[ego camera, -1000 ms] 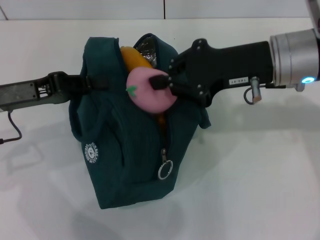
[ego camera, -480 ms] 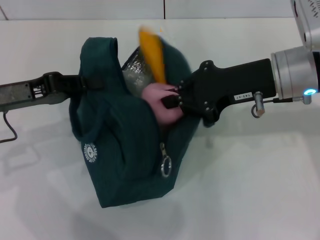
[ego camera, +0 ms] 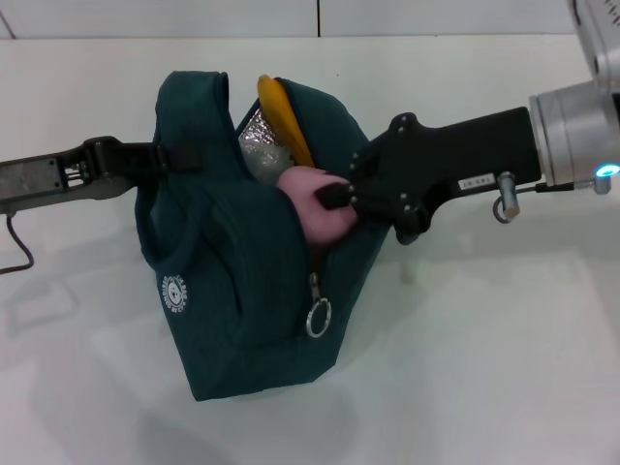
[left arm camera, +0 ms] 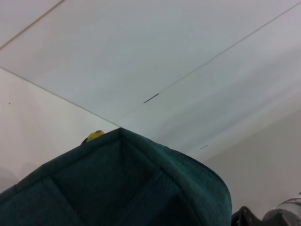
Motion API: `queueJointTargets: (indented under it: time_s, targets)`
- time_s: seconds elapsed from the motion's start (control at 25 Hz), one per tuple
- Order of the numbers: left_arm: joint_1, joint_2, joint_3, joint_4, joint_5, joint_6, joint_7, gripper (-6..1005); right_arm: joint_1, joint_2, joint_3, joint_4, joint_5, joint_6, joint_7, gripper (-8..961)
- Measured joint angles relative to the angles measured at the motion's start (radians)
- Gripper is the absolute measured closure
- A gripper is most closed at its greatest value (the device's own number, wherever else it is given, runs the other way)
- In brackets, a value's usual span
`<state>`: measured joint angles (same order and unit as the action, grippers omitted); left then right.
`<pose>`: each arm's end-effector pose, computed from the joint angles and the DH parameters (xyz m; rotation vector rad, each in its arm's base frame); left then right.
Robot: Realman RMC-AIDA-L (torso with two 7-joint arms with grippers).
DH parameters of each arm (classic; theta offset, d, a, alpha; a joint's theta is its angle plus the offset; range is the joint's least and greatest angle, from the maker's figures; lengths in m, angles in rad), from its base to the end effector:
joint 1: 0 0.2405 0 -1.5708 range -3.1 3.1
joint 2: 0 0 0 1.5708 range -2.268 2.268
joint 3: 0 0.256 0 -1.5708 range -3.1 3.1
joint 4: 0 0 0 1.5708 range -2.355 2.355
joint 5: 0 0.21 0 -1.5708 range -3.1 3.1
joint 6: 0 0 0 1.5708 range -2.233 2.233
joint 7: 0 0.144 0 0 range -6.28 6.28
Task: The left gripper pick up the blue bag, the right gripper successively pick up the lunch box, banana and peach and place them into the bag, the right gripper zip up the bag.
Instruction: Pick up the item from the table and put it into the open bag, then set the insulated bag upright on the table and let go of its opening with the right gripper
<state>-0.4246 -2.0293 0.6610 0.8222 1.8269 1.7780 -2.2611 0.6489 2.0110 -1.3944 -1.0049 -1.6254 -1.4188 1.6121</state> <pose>-0.2598 0.3082 0.0626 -2.4339 -1.6647 -1.0742 0.1137 0.3542 -0.0205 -3.0423 0.0403 0.6294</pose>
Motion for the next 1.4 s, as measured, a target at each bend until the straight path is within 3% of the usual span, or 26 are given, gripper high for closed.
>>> queueJointTargets:
  time_s: [0.28,0.6,0.92,1.12,1.4]
  targets:
    - [-0.002,0.000,0.000,0.000,0.000,-0.003,0.000,958,-0.005,0.000,0.016,-0.025,-0.002,-0.020,0.013,809]
    - [-0.003,-0.001,0.000,0.000,0.000,-0.003,0.000,958,-0.007,0.000,0.051,-0.032,-0.015,-0.024,0.024,512]
    - [-0.001,-0.002,0.000,0.000,0.000,-0.003,0.000,958,-0.038,0.004,0.220,-0.038,-0.008,-0.022,0.047,227]
    - [0.001,-0.004,0.000,0.000,0.000,-0.003,0.000,958,-0.059,-0.003,0.305,-0.024,-0.015,0.053,0.095,225]
    - [-0.003,-0.005,0.000,0.000,0.004,-0.002,0.001,958,-0.034,-0.002,0.307,0.004,-0.067,0.104,0.189,223]
